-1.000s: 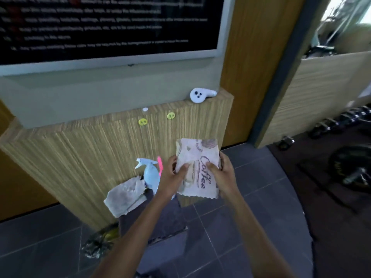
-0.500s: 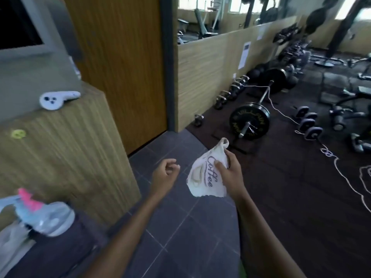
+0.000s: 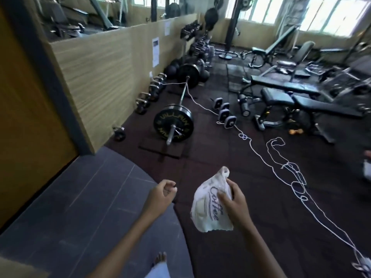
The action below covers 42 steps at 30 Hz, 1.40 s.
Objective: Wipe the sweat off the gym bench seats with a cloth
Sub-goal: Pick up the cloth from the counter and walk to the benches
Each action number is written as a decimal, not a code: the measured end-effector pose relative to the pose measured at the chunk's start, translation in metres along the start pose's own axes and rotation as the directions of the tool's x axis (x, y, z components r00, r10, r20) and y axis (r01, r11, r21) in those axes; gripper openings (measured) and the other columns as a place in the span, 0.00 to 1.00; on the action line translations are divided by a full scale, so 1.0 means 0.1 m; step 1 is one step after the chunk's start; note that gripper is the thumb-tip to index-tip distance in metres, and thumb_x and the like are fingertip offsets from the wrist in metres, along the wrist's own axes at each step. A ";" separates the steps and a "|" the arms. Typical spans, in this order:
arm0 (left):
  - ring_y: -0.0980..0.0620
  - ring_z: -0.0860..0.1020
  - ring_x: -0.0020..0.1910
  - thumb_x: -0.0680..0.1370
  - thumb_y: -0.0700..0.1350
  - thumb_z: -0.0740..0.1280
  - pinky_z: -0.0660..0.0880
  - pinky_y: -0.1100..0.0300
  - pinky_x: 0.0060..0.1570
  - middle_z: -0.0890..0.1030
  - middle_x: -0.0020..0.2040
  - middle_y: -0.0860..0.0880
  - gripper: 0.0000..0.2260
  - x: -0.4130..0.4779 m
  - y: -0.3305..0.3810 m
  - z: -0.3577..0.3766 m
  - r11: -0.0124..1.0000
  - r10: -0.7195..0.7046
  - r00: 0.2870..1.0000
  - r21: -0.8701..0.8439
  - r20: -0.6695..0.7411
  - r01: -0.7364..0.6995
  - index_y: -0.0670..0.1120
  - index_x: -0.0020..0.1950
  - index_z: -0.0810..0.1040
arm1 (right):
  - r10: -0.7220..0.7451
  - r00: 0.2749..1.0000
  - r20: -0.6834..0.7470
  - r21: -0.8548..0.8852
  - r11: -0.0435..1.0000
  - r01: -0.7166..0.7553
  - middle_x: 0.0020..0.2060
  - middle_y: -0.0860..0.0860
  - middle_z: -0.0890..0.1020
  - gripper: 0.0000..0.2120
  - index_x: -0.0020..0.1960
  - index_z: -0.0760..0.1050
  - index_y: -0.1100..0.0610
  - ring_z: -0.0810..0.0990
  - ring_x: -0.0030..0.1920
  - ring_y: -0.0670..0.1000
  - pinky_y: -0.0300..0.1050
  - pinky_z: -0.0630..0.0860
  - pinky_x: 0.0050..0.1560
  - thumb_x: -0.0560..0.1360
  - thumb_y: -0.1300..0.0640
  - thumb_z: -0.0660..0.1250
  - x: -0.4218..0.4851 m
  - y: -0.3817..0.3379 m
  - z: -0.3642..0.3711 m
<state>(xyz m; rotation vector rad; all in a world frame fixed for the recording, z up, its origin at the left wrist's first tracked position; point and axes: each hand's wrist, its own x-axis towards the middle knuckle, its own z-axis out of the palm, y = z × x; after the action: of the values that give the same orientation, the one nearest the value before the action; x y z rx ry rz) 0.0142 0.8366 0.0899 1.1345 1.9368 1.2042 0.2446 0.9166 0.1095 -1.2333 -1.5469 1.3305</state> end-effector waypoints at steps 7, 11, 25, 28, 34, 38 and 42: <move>0.62 0.78 0.41 0.77 0.44 0.68 0.70 0.77 0.39 0.80 0.42 0.55 0.04 1.77 0.37 0.32 0.998 0.060 0.984 0.020 0.170 -0.064 0.48 0.51 0.79 | 0.053 0.984 -0.170 0.021 0.999 -0.050 0.50 0.50 0.83 0.20 0.61 0.73 0.51 0.85 0.48 0.47 0.40 0.79 0.42 0.70 0.56 0.70 1.36 -0.23 -0.21; 0.63 0.78 0.41 0.77 0.45 0.68 0.72 0.75 0.39 0.80 0.43 0.54 0.04 2.65 0.60 0.53 0.996 0.080 0.971 0.022 0.224 -0.087 0.49 0.51 0.79 | 0.060 0.967 -0.248 0.026 0.998 -0.055 0.52 0.48 0.83 0.18 0.60 0.73 0.48 0.84 0.50 0.46 0.43 0.81 0.48 0.74 0.60 0.72 2.09 -0.27 -0.37; 0.53 0.81 0.43 0.77 0.44 0.69 0.76 0.66 0.44 0.81 0.43 0.49 0.03 5.90 1.45 2.15 0.997 0.077 0.947 -0.006 0.312 -0.079 0.49 0.50 0.79 | 0.091 0.928 -0.361 0.062 0.995 -0.073 0.57 0.47 0.80 0.20 0.64 0.73 0.50 0.80 0.58 0.48 0.54 0.76 0.62 0.75 0.63 0.69 5.60 -0.06 -1.37; 0.51 0.82 0.44 0.76 0.44 0.69 0.77 0.64 0.45 0.81 0.44 0.48 0.03 6.59 1.67 2.46 0.999 0.054 0.952 -0.006 0.300 -0.054 0.50 0.49 0.79 | 0.088 0.931 -0.354 0.057 0.996 -0.073 0.57 0.46 0.80 0.20 0.63 0.72 0.47 0.80 0.58 0.47 0.52 0.76 0.62 0.76 0.64 0.69 6.38 -0.15 -1.66; 0.51 0.82 0.45 0.77 0.45 0.69 0.75 0.67 0.41 0.82 0.45 0.49 0.02 7.96 2.00 3.18 1.000 0.004 0.950 0.018 0.312 -0.010 0.51 0.49 0.78 | 0.117 0.926 -0.360 0.052 0.993 -0.105 0.58 0.46 0.79 0.20 0.63 0.72 0.47 0.79 0.58 0.46 0.49 0.76 0.61 0.76 0.63 0.69 7.88 -0.13 -2.15; 0.49 0.82 0.44 0.76 0.44 0.69 0.75 0.67 0.41 0.82 0.45 0.48 0.03 9.00 2.19 3.79 1.000 0.018 0.939 0.015 0.344 -0.024 0.51 0.49 0.79 | 0.118 0.916 -0.384 0.021 0.993 -0.119 0.58 0.47 0.79 0.19 0.64 0.72 0.48 0.78 0.57 0.45 0.42 0.76 0.56 0.76 0.63 0.69 8.91 -0.04 -2.51; 0.48 0.82 0.45 0.77 0.44 0.68 0.74 0.68 0.38 0.82 0.45 0.46 0.03 10.10 2.42 4.34 1.000 0.007 0.932 -0.002 0.362 -0.007 0.50 0.50 0.79 | 0.157 0.883 -0.442 -0.009 0.984 -0.179 0.59 0.47 0.78 0.20 0.65 0.72 0.48 0.78 0.59 0.48 0.50 0.75 0.62 0.76 0.62 0.69 9.97 0.05 -2.93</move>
<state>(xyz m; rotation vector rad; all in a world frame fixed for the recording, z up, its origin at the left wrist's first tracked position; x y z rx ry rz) -0.0186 1.9623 0.0862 1.2639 1.6516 0.9200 0.2585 1.9557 0.1076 -1.6030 -1.1751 1.0232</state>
